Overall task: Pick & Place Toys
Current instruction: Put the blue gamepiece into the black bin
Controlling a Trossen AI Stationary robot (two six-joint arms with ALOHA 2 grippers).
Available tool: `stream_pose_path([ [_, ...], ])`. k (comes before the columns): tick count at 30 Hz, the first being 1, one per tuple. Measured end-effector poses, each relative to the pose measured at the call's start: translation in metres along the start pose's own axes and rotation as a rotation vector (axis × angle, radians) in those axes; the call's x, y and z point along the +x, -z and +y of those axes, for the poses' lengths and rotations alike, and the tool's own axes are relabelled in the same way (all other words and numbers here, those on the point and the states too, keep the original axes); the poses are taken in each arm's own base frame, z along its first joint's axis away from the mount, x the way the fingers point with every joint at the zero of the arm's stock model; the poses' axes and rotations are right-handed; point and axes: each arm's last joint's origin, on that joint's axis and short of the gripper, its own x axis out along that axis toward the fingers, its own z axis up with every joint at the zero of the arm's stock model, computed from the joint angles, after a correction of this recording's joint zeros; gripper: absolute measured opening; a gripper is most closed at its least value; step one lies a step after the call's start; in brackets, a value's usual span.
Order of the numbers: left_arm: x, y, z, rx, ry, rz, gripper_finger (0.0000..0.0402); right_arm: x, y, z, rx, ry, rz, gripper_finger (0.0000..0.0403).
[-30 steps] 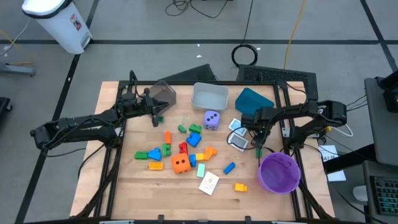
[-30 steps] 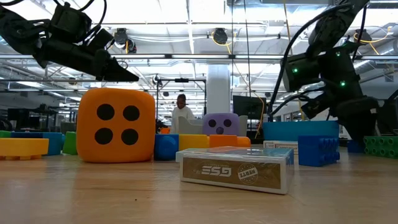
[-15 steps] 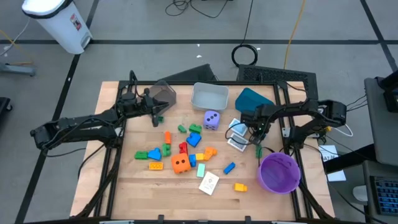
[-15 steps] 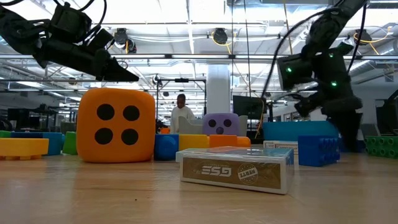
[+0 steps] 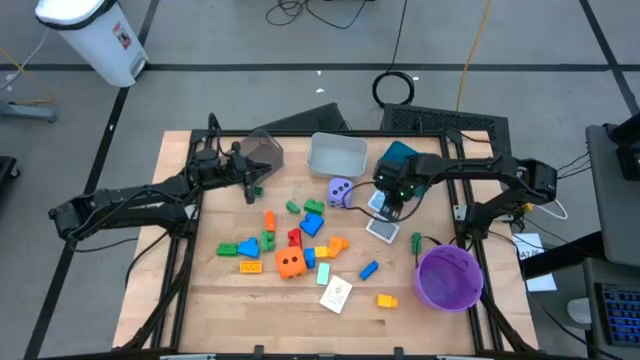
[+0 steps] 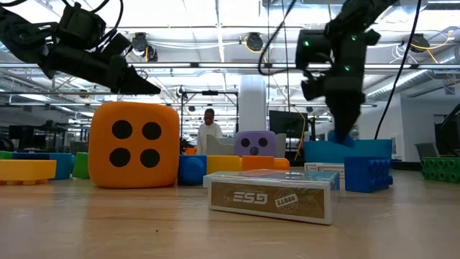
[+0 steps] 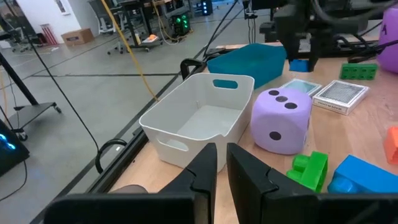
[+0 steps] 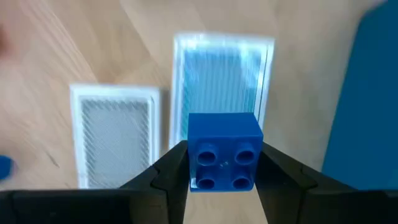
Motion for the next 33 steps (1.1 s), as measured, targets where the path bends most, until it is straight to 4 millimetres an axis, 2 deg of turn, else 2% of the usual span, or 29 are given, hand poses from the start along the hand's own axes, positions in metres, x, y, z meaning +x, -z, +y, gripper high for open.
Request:
stream_pose_path([
  [3, 0.001, -0.004, 0.0, -0.038, 0.029, -0.013, 0.0047, -0.012, -0.013, 0.006, -0.036, -0.018, -0.08, 0.015],
  [7, 0.003, -0.021, 0.001, -0.074, 0.112, -0.07, 0.0047, -0.025, -0.031, 0.021, -0.15, -0.055, -0.249, 0.014],
  [11, 0.011, -0.038, 0.005, -0.164, 0.13, -0.087, 0.0047, -0.034, -0.046, 0.04, -0.283, -0.082, -0.445, 0.0144],
  [14, 0.019, -0.046, 0.007, -0.261, 0.138, -0.079, 0.0047, -0.039, -0.051, 0.055, -0.372, -0.029, -0.57, 0.0149],
  [18, 0.038, -0.05, 0.009, -0.422, 0.156, -0.028, 0.0047, -0.044, -0.051, 0.074, -0.494, 0.121, -0.683, 0.0142],
  [23, 0.067, -0.052, 0.008, -0.58, 0.183, 0.042, 0.0047, -0.048, -0.046, 0.092, -0.601, 0.294, -0.734, 0.0141],
  [27, 0.094, -0.052, 0.002, -0.632, 0.213, 0.093, 0.0047, -0.049, -0.043, 0.097, -0.619, 0.375, -0.738, 0.0148],
  [33, 0.134, -0.055, -0.006, -0.677, 0.293, 0.15, 0.0047, -0.046, -0.04, 0.097, -0.641, 0.387, -0.698, 0.014],
])
